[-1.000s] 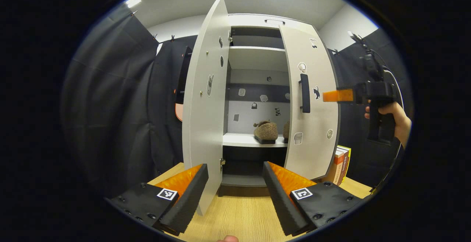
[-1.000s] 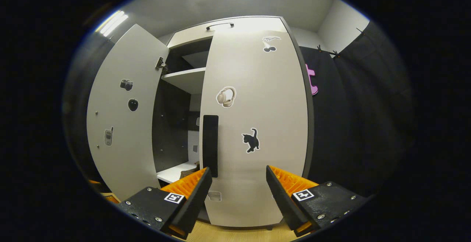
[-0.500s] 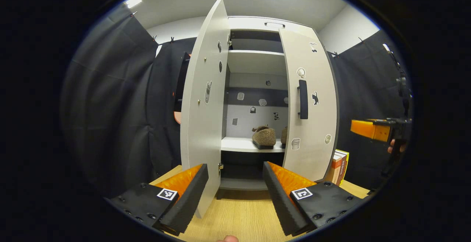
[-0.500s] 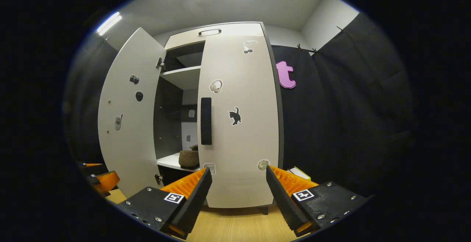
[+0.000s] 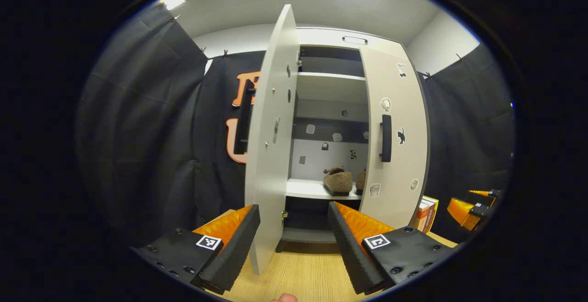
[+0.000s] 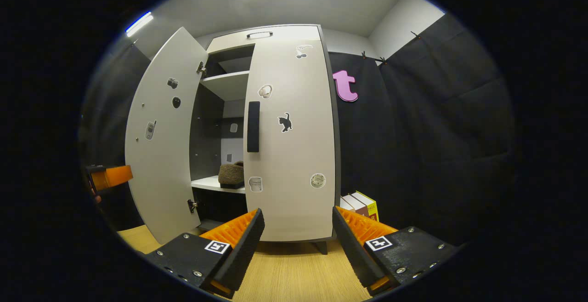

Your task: Grab one shoe with the right hand and put it into the shoe cabinet, grab the other shoe with the left hand and put it into the shoe cabinet; then close the right door with the right hand and the left door with the left hand.

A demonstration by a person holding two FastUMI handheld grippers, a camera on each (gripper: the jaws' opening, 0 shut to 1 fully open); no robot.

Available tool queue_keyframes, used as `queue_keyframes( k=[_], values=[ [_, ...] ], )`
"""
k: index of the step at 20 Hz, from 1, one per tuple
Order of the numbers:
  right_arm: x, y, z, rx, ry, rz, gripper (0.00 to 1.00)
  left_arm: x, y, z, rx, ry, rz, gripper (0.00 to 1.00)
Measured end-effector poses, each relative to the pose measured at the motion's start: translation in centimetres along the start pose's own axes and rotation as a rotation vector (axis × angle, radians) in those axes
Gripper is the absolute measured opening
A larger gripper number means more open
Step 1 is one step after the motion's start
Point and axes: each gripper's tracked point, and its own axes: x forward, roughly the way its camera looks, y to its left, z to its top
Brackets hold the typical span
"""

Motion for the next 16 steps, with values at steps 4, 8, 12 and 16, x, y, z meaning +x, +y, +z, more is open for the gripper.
queue_keyframes(
  k=[4,8,12,16],
  values=[
    [-0.5,-0.9,-0.7,-0.003,0.030,-0.008,0.92,1.6,7.1,4.6,0.021,-0.036,0.163,0.94],
    [-0.7,-1.8,-0.5,0.000,0.026,-0.024,0.92,5.2,11.6,8.0,0.011,-0.083,0.199,0.96],
    [-0.9,-2.8,-0.1,-0.003,0.021,-0.045,0.92,9.1,12.5,8.9,0.006,-0.091,0.169,0.94],
    [-1.2,-3.8,-0.3,0.003,0.034,-0.070,0.92,10.2,12.6,8.3,0.042,-0.091,0.168,0.96]
  ],
)
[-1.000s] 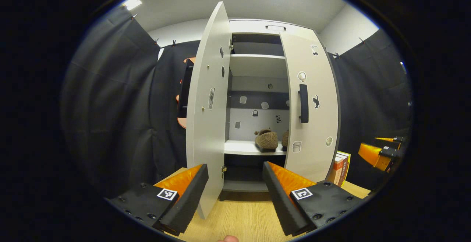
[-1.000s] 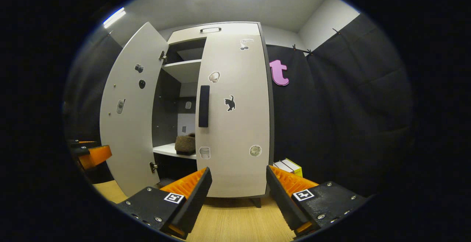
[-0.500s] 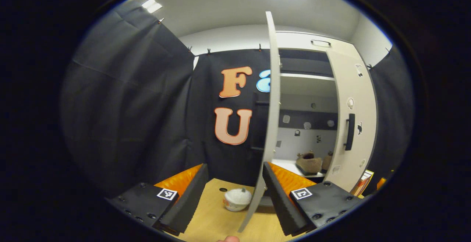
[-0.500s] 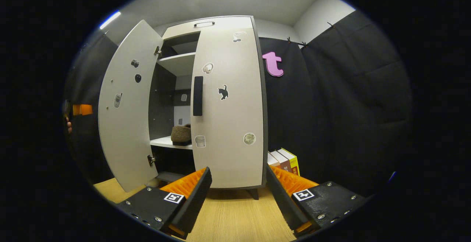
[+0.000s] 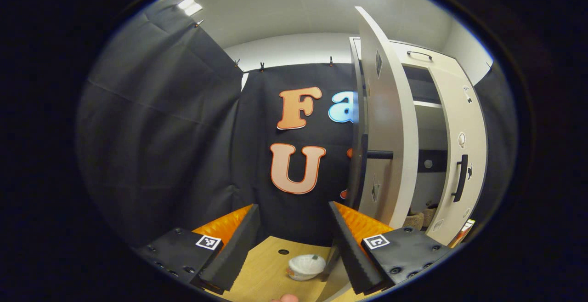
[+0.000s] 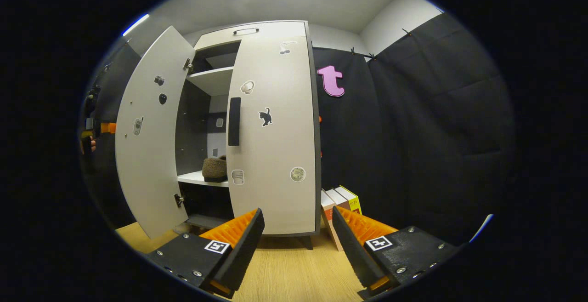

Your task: Grab one shoe with the right hand and put it into the shoe cabinet, grab the other shoe with the left hand and put it into the shoe cabinet; then close the right door with the right hand and the left door with the left hand.

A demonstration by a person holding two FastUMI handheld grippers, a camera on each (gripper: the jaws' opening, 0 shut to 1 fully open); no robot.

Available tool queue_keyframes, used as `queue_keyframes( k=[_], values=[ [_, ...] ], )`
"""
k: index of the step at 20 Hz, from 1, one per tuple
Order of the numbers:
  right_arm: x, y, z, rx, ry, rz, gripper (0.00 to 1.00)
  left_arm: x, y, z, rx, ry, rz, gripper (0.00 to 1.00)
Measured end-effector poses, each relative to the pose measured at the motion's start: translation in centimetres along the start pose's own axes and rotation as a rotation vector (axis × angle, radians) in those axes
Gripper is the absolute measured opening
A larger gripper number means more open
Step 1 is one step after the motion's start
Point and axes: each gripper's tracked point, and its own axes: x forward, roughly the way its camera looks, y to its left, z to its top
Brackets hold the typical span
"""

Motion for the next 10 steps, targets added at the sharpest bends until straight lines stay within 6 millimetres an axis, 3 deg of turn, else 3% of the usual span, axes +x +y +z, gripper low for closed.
queue_keyframes(
  k=[3,5,6,10],
  values=[
    [-0.1,-0.5,0.2,0.005,-0.004,-0.016,0.92,0.0,-0.6,-0.1,0.006,-0.005,-0.014,0.94],
    [0.0,-0.3,0.2,0.007,-0.005,-0.010,0.92,-0.3,-1.2,0.3,0.030,-0.009,-0.026,0.99],
    [0.1,-0.2,0.3,0.009,-0.008,-0.005,0.92,-0.6,-1.5,0.3,0.038,-0.012,-0.031,0.96],
    [0.2,0.5,0.5,0.010,-0.010,0.020,0.92,-1.6,-4.6,0.3,0.044,-0.007,-0.090,0.94]
  ],
)
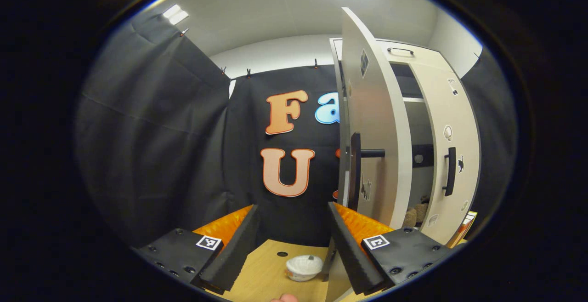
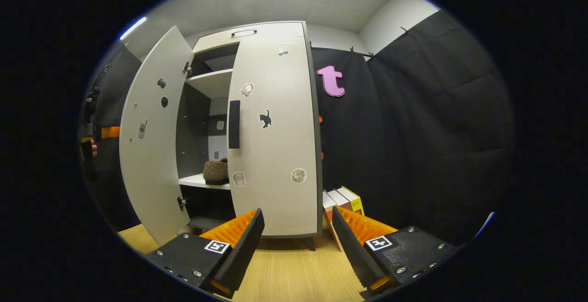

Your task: Grab one shoe with the right hand and put it into the shoe cabinet, grab the other shoe with the left hand and put it into the shoe cabinet; then close the right door with the right hand and the left door with the left hand.

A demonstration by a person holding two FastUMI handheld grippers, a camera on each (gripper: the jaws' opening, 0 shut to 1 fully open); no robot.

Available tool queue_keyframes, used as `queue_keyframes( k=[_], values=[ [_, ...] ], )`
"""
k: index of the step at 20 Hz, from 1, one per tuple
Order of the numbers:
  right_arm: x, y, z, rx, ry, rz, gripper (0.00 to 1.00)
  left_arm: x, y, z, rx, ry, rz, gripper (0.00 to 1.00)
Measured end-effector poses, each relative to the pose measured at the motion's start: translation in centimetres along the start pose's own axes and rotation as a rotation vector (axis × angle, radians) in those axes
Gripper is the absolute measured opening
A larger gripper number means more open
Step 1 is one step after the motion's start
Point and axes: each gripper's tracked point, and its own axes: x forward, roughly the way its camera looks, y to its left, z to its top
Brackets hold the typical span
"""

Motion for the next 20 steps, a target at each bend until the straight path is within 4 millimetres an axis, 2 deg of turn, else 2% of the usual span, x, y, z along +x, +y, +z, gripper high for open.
queue_keyframes(
  k=[3,6,7,8,10,15,20],
  values=[
    [0.0,0.1,0.2,-0.005,-0.004,0.007,0.92,-0.3,-3.3,0.2,0.002,0.008,-0.074,0.94],
    [-0.2,-0.2,0.2,-0.007,-0.004,-0.003,0.92,-0.2,-7.5,0.1,0.008,0.010,-0.163,0.94],
    [-0.4,-0.3,0.2,-0.005,-0.004,-0.008,0.92,0.0,-8.6,0.0,0.004,0.011,-0.183,0.96],
    [-0.5,-0.4,0.2,-0.002,-0.002,-0.012,0.92,0.3,-9.5,-0.1,0.003,0.013,-0.197,0.99],
    [-0.8,-0.7,0.1,-0.001,0.001,-0.025,0.92,1.0,-11.1,-0.4,-0.006,0.025,-0.218,0.94],
    [-1.7,-2.4,0.1,-0.004,0.005,-0.074,0.92,2.0,-14.1,-0.1,-0.066,0.015,-0.280,0.94],
    [-2.4,-3.8,0.4,-0.004,0.003,-0.115,0.92,3.3,-18.2,-1.3,-0.125,0.049,-0.353,0.96]
  ],
)
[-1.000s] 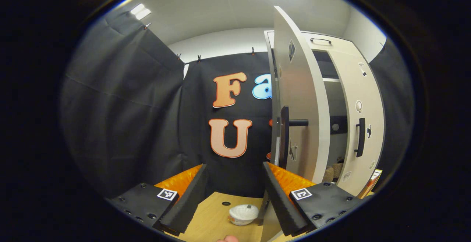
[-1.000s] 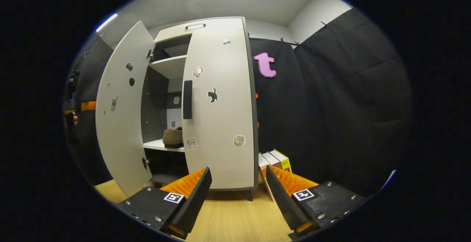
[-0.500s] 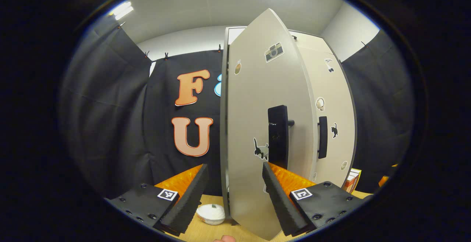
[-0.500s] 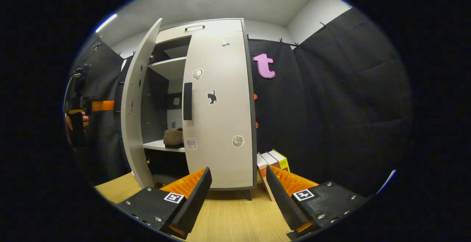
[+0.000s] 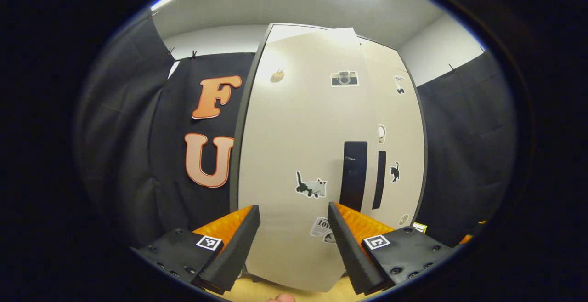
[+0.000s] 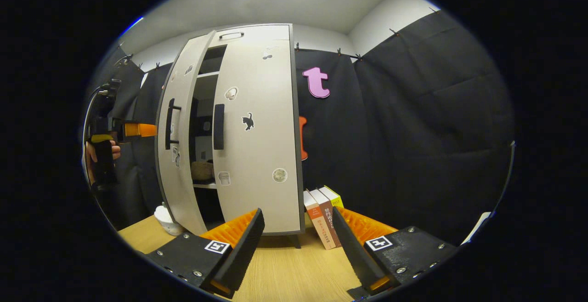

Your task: Grab one shoe with the right hand and put it into the shoe cabinet, grab the other shoe with the left hand and put it into the shoe cabinet; then close the right door with the right hand and the left door with the left hand.

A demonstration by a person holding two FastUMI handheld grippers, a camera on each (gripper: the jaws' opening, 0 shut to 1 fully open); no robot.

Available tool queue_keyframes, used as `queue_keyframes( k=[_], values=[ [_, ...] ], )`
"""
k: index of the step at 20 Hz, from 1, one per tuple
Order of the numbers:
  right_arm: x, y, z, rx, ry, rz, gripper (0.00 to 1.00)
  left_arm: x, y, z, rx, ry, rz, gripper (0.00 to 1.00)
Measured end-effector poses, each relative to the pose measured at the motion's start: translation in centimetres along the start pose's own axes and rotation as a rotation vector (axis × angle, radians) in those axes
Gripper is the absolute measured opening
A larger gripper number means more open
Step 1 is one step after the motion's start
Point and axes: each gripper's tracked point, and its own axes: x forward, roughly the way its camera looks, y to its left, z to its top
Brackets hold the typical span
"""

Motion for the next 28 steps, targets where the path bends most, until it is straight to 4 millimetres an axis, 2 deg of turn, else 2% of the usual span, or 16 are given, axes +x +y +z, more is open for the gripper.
queue_keyframes(
  k=[1,2,5,6,7,9,14,15,16,17,18,24,26,28],
  values=[
    [0.0,-0.2,0.1,0.002,0.001,-0.006,0.92,0.6,-0.5,-0.3,-0.002,0.004,-0.004,0.94],
    [0.0,-0.4,0.1,0.003,0.000,-0.012,0.92,1.2,-0.7,-0.5,0.002,0.003,-0.009,0.96],
    [-0.3,-1.3,0.2,0.002,-0.001,-0.036,0.92,2.2,-1.2,-1.1,0.008,0.007,-0.018,0.94],
    [-0.3,-1.6,0.1,0.003,0.002,-0.043,0.92,2.5,-1.3,-1.0,0.008,0.002,-0.021,0.99],
    [-0.4,-1.7,0.1,0.005,0.004,-0.047,0.92,3.0,-1.5,-1.2,0.012,0.006,-0.024,0.96],
    [-0.4,-1.9,0.1,0.006,0.004,-0.055,0.92,4.3,-1.9,-1.4,0.014,0.012,-0.027,0.99],
    [-0.2,-2.2,0.2,0.014,0.001,-0.066,0.92,7.5,-2.6,-1.8,0.008,0.015,-0.037,0.96],
    [-0.3,-2.2,0.2,0.018,0.002,-0.068,0.92,7.9,-2.6,-1.8,0.003,0.009,-0.039,0.99],
    [-0.3,-2.3,0.2,0.021,0.001,-0.070,0.92,8.2,-2.6,-1.9,0.003,0.006,-0.042,0.96],
    [-0.2,-2.4,0.2,0.023,0.000,-0.074,0.92,8.4,-2.8,-2.0,0.004,0.004,-0.047,0.99],
    [-0.2,-2.5,0.2,0.026,0.000,-0.076,0.92,8.7,-2.9,-2.0,0.003,0.004,-0.046,0.96],
    [-0.2,-2.8,0.5,0.031,-0.004,-0.086,0.92,10.0,-3.1,-2.4,0.010,0.006,-0.033,0.96],
    [-0.2,-2.7,0.4,0.031,-0.004,-0.080,0.92,9.7,-3.0,-2.7,-0.009,0.026,-0.034,0.96],
    [-0.1,-2.7,0.6,0.030,-0.009,-0.077,0.92,8.7,-2.8,-2.0,-0.054,0.026,-0.039,0.96]
  ],
)
